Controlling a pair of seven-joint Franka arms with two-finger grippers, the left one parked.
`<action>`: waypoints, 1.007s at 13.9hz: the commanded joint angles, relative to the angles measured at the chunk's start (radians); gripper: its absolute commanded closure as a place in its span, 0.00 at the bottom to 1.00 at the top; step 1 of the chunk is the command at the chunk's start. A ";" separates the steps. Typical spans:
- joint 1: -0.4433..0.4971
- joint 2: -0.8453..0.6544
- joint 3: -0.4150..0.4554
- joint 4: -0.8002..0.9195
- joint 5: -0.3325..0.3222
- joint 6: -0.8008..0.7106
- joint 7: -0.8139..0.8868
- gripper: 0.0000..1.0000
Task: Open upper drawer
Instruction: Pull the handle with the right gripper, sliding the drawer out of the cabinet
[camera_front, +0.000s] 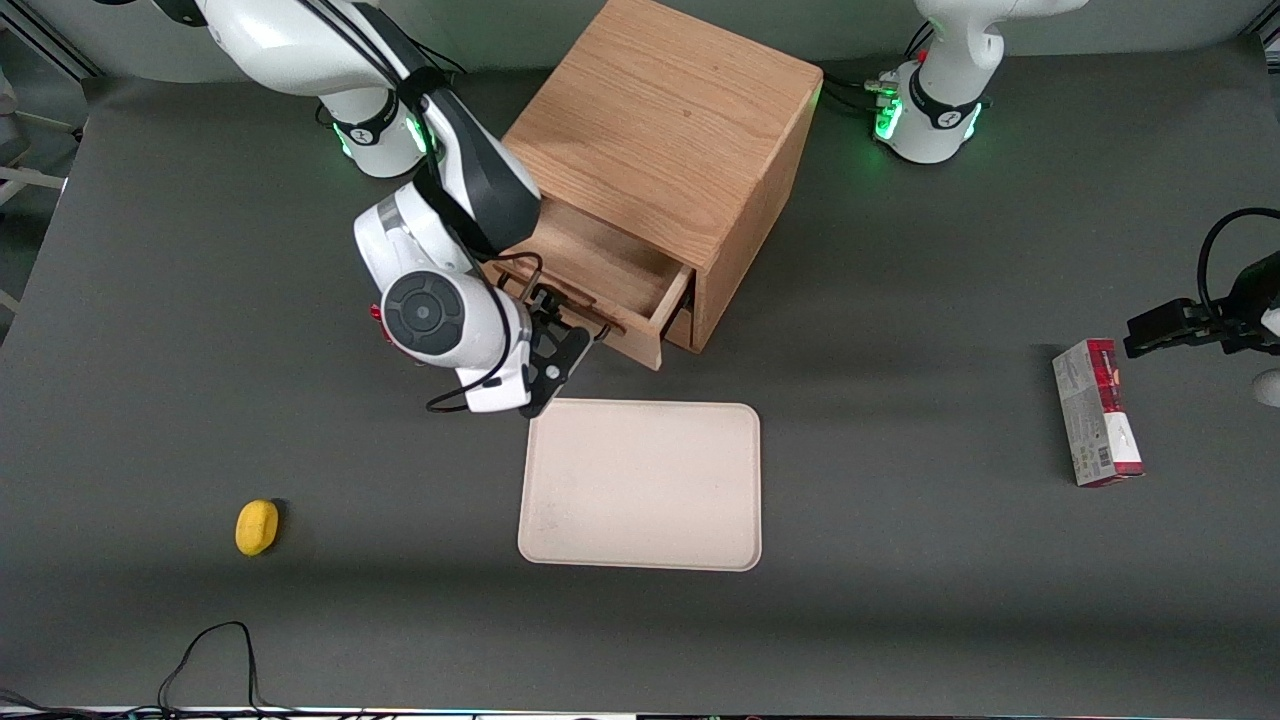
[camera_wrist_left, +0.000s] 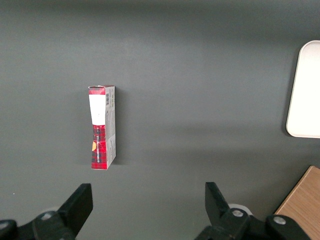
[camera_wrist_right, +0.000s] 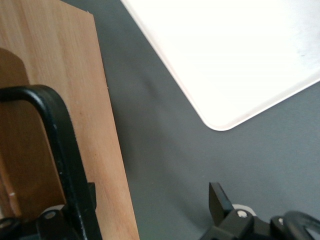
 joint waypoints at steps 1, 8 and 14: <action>-0.028 0.032 -0.001 0.063 0.006 -0.001 -0.034 0.00; -0.072 0.062 -0.001 0.121 0.008 0.001 -0.034 0.00; -0.114 0.112 0.001 0.205 0.008 -0.001 -0.075 0.00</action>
